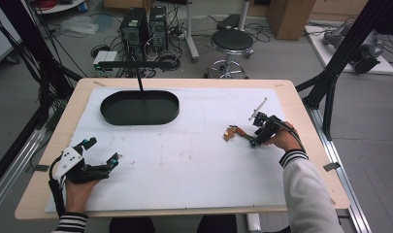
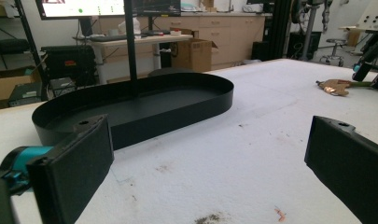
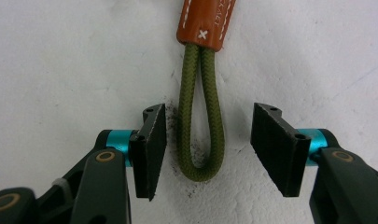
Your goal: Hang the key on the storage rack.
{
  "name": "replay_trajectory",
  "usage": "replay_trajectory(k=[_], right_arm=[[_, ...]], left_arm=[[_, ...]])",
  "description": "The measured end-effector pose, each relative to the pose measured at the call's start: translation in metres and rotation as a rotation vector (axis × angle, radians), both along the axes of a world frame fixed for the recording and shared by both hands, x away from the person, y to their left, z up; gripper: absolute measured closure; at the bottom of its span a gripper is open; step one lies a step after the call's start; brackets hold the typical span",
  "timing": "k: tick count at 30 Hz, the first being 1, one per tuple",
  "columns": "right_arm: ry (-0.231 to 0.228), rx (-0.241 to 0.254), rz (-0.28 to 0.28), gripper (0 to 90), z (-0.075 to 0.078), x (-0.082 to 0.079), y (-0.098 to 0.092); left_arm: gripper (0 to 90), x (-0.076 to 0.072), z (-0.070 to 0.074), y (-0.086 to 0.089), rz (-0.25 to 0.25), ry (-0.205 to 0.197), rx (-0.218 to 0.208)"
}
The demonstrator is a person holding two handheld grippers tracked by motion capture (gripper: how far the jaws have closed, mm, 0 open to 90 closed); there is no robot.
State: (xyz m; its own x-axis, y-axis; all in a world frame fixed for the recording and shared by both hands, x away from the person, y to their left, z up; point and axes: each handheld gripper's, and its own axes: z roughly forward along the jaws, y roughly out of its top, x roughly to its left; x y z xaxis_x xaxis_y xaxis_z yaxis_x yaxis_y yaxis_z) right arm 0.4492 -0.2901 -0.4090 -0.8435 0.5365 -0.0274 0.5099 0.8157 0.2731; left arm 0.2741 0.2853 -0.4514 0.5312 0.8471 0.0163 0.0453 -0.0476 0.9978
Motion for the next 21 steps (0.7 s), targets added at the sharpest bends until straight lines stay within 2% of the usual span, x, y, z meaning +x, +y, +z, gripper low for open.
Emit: replay_trajectory(k=[6, 9, 10, 16, 21], right_arm=[[0.014, -0.006, 0.015, 57.2, 0.0008, -0.0012, 0.0021], [0.030, -0.002, 0.028, 68.5, 0.0012, -0.0019, 0.0038], [0.040, -0.008, 0.029, 76.1, 0.0016, -0.0024, 0.0059], [0.040, -0.030, 0.010, 78.9, 0.0027, -0.0043, 0.0095], [0.044, -0.020, 0.011, 79.4, 0.0034, -0.0050, 0.0095]], left_arm=[[1.7, 0.0000, 0.0000, -0.0001, 0.001, 0.000, 0.000], [1.7, 0.0001, -0.0001, -0.0001, 0.001, -0.001, -0.001], [1.7, 0.0001, 0.0000, 0.0000, 0.000, 0.000, -0.001], [1.7, 0.0001, 0.0000, 0.0001, -0.001, 0.000, -0.001], [1.7, 0.0000, 0.0000, 0.0000, -0.001, -0.001, 0.000]])
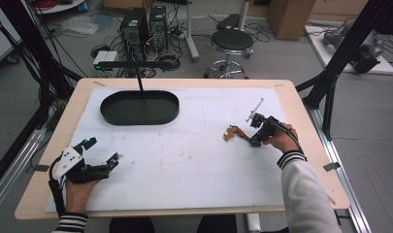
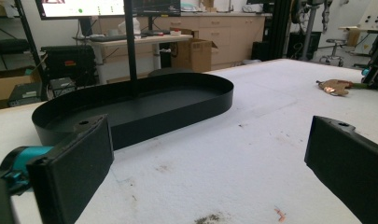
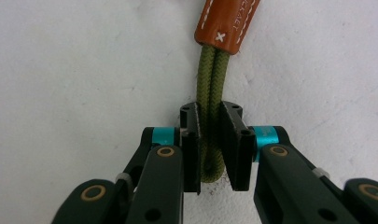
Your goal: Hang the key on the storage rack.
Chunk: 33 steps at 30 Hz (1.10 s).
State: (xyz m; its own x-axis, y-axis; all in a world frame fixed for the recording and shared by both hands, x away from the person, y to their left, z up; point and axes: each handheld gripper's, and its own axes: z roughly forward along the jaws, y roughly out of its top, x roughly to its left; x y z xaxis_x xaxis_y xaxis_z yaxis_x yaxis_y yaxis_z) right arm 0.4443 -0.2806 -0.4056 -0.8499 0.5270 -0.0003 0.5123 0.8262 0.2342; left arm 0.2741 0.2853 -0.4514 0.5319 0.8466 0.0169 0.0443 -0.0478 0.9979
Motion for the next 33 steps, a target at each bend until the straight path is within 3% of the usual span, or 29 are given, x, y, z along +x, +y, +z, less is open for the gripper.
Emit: replay_trajectory(k=[7, 8, 9, 12, 16, 22, 25, 27, 33], right_arm=[[-0.011, 0.066, 0.014, 79.5, 0.007, -0.003, -0.001], [-0.042, 0.097, 0.006, 79.5, 0.013, -0.005, -0.001], [-0.042, 0.097, 0.006, 79.5, 0.013, -0.005, -0.001], [-0.055, 0.223, 0.002, 79.6, 0.022, -0.009, -0.003], [-0.070, 0.280, 0.019, 79.7, 0.028, -0.013, -0.001], [-0.104, 0.381, 0.080, 79.7, 0.038, -0.021, 0.006], [-0.121, 0.444, 0.120, 79.7, 0.043, -0.024, 0.009], [-0.142, 0.528, 0.182, 79.6, 0.047, -0.028, 0.013], [-0.164, 0.591, 0.248, 79.7, 0.052, -0.034, 0.023]], left_arm=[[1.7, 0.000, 0.000, 0.000, -0.001, 0.002, 0.002], [1.7, 0.000, 0.000, 0.000, 0.001, 0.003, -0.004], [1.7, 0.000, 0.000, 0.001, 0.000, 0.007, -0.007], [1.7, 0.002, 0.001, 0.001, -0.008, 0.013, -0.010], [1.7, 0.004, 0.003, -0.001, -0.026, 0.041, 0.030], [1.7, 0.008, 0.015, -0.004, -0.069, 0.054, 0.046], [1.7, 0.014, 0.028, -0.006, -0.123, 0.072, 0.050], [1.7, 0.019, 0.037, -0.008, -0.167, 0.087, 0.061], [1.7, 0.035, 0.065, -0.016, -0.269, 0.111, 0.085]])
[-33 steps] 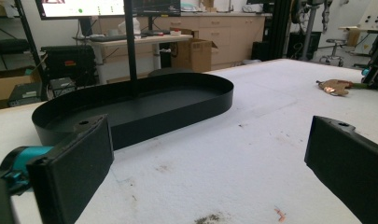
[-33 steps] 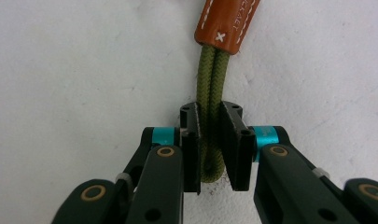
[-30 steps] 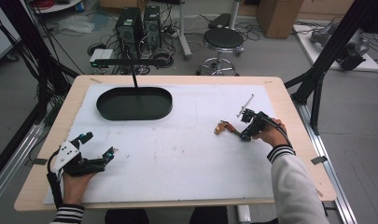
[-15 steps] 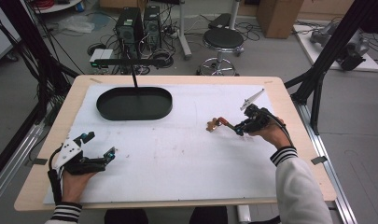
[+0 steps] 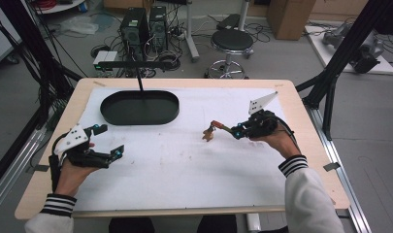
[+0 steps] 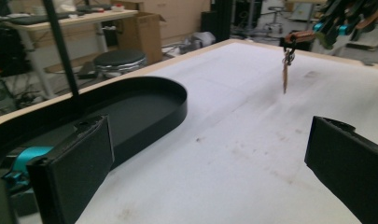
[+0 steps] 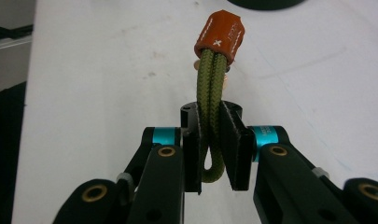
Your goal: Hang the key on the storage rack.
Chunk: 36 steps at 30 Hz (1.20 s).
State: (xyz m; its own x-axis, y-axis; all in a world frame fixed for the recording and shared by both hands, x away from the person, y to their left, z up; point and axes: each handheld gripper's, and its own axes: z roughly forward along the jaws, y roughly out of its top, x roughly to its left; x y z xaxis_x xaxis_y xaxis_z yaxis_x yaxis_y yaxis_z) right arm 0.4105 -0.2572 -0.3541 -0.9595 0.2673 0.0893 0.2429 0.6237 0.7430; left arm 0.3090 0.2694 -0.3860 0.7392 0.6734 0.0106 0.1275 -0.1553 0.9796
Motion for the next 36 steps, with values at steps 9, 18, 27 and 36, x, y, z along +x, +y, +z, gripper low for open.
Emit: replay_trajectory(k=[9, 18, 27, 36], right_arm=[[-0.047, 0.093, 0.117, 79.7, 0.008, -0.010, 0.022], [-0.095, 0.144, 0.210, 79.6, 0.020, -0.017, 0.046], [-0.134, 0.144, 0.298, 79.6, 0.035, -0.022, 0.074], [-0.154, 0.127, 0.350, 79.6, 0.040, -0.026, 0.096]], left_arm=[[1.7, 0.020, 0.038, -0.019, -0.112, -0.016, 0.038], [1.7, 0.035, 0.066, -0.052, -0.238, -0.005, 0.132], [1.7, 0.041, 0.083, -0.090, -0.403, 0.005, 0.232], [1.8, 0.045, 0.082, -0.118, -0.486, 0.040, 0.270]])
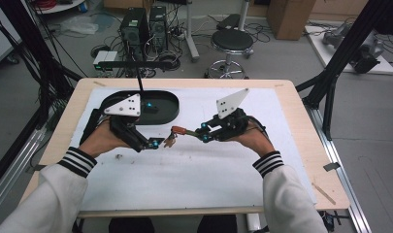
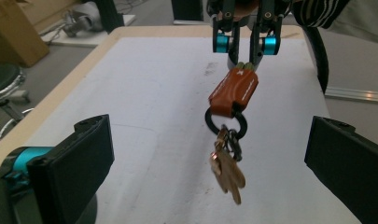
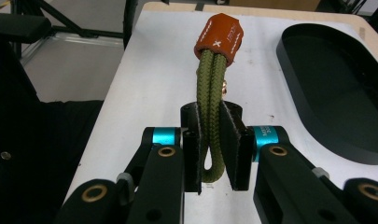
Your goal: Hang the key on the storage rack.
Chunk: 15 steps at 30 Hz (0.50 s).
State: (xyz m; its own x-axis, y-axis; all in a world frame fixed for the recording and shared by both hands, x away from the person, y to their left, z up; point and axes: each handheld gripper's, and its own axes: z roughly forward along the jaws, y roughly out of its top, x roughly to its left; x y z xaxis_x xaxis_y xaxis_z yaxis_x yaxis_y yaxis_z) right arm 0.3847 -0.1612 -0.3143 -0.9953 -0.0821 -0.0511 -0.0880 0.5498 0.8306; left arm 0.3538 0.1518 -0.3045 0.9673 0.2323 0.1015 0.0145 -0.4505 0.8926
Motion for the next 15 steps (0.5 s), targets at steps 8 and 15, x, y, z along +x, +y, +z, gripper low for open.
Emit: replay_trajectory(k=[8, 15], right_arm=[[-0.010, -0.017, 0.024, 79.6, -0.001, -0.004, 0.008], [-0.025, -0.026, 0.038, 79.6, -0.002, -0.008, 0.012]], left_arm=[[8.2, 0.002, -0.004, -0.013, -0.046, 0.025, 0.017], [14.9, 0.003, -0.009, -0.019, -0.092, 0.070, 0.046]])
